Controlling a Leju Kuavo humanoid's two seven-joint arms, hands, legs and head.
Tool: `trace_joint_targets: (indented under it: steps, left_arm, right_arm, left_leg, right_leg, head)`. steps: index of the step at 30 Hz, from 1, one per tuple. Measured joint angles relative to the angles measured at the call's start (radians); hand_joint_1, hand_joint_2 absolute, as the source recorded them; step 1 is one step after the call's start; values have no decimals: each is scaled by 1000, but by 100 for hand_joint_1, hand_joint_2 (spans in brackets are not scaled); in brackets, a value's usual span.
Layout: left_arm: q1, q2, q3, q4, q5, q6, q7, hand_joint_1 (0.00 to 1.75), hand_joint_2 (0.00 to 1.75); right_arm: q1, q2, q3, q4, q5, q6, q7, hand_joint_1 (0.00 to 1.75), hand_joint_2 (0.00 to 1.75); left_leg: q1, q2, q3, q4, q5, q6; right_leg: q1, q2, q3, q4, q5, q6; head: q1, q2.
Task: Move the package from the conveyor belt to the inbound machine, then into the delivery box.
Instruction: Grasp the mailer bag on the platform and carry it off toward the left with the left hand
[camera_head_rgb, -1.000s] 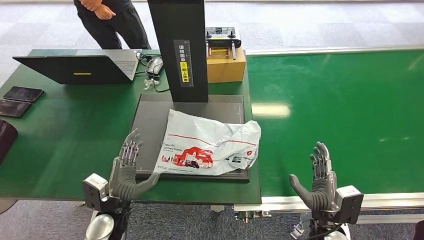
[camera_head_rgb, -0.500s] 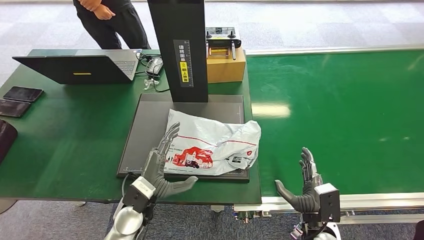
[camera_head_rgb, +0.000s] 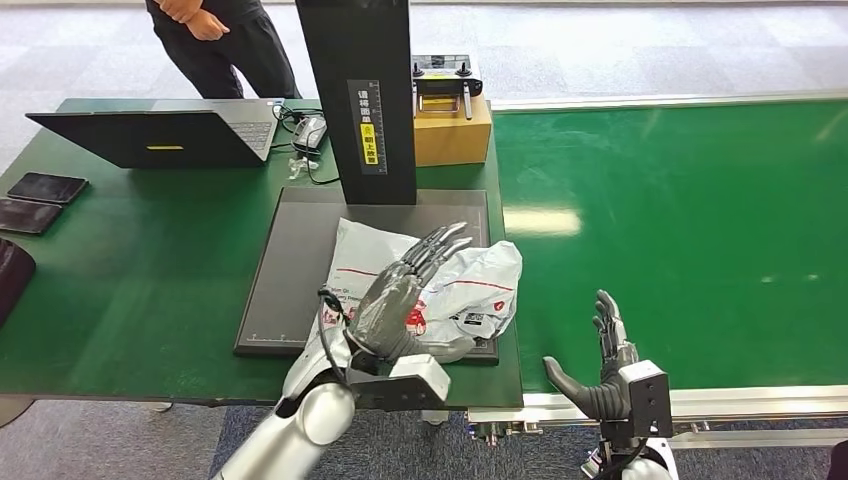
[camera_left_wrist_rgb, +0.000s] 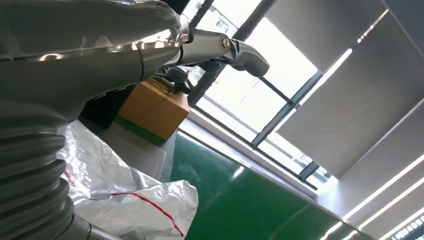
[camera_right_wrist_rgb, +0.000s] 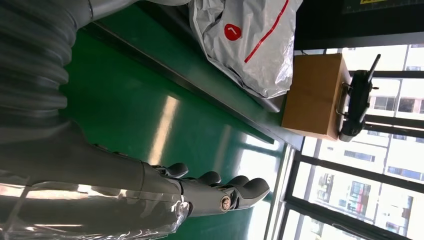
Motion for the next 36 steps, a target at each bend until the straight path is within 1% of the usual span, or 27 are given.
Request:
trace_joint_targets:
  steps: [3,8,11,14,18,23,27,31,32,33,35,36]
  left_arm:
    - [-58,-17,-34,58,-34,-13,44,0,175]
    - [-153,-47,-78,186,-135,-18,163,0,175]
    - [-200,-66,-88,279,-158,-24,198,0,175]
    - [-235,-81,-90,367,-167,-66,234,0,175]
    - [-265,-92,-92,468,-180,-116,286,0,175]
    - [-286,-97,-92,566,-202,-152,363,0,175]
    - [-296,-97,-92,617,-247,-174,420,0,175]
    - [-302,-97,-92,646,-267,-180,442,2,175]
    - [-304,-97,-92,651,-269,-181,445,24,175]
    - [-305,-97,-92,655,-270,-182,446,62,175]
    - [-308,-97,-92,663,-270,-185,447,147,175]
    - [-309,-97,-92,665,-270,-186,446,169,175]
  right_arm:
    - [0,1,0,-6,3,-3,0,0,175]
    - [3,3,-6,-15,4,-18,0,0,175]
    - [8,7,-10,-24,6,-21,-1,0,175]
    - [13,13,-15,-30,10,-27,-2,0,175]
    - [17,20,-24,-34,20,-34,-5,0,175]
    - [27,30,-33,-41,29,-40,-11,0,175]
    - [32,39,-33,-46,37,-44,-14,0,175]
    - [34,43,-33,-48,40,-49,-14,0,175]
    - [34,43,-33,-48,41,-50,-13,0,175]
    - [35,44,-33,-48,41,-50,-13,0,175]
    - [35,45,-34,-48,41,-50,-13,0,175]
    - [36,46,-34,-48,41,-50,-13,0,175]
  left_leg:
    - [0,0,0,0,0,0]
    - [0,0,0,0,0,0]
    - [0,0,0,0,0,0]
    - [0,0,0,0,0,0]
    - [0,1,0,0,0,0]
    - [0,1,0,0,0,0]
    - [0,1,0,0,0,0]
    - [0,1,0,0,0,0]
    - [0,1,0,0,0,0]
    - [0,1,0,0,0,0]
    - [0,1,0,0,0,0]
    - [0,1,0,0,0,0]
  right_leg:
    - [0,0,0,0,0,0]
    - [0,0,0,0,0,0]
    - [0,0,0,0,0,0]
    - [0,1,-1,0,0,0]
    - [0,1,-1,0,0,0]
    - [0,1,-1,0,0,0]
    - [0,1,-1,0,0,0]
    - [0,1,-1,0,0,0]
    - [0,1,-1,0,0,0]
    - [0,1,-1,0,0,0]
    - [0,1,-1,0,0,0]
    - [0,1,-1,0,0,0]
  head:
    - [0,0]
    - [0,0]
    - [0,0]
    - [0,0]
    - [0,0]
    - [0,0]
    - [0,0]
    - [0,0]
    - [0,0]
    - [0,0]
    - [0,0]
    - [0,0]
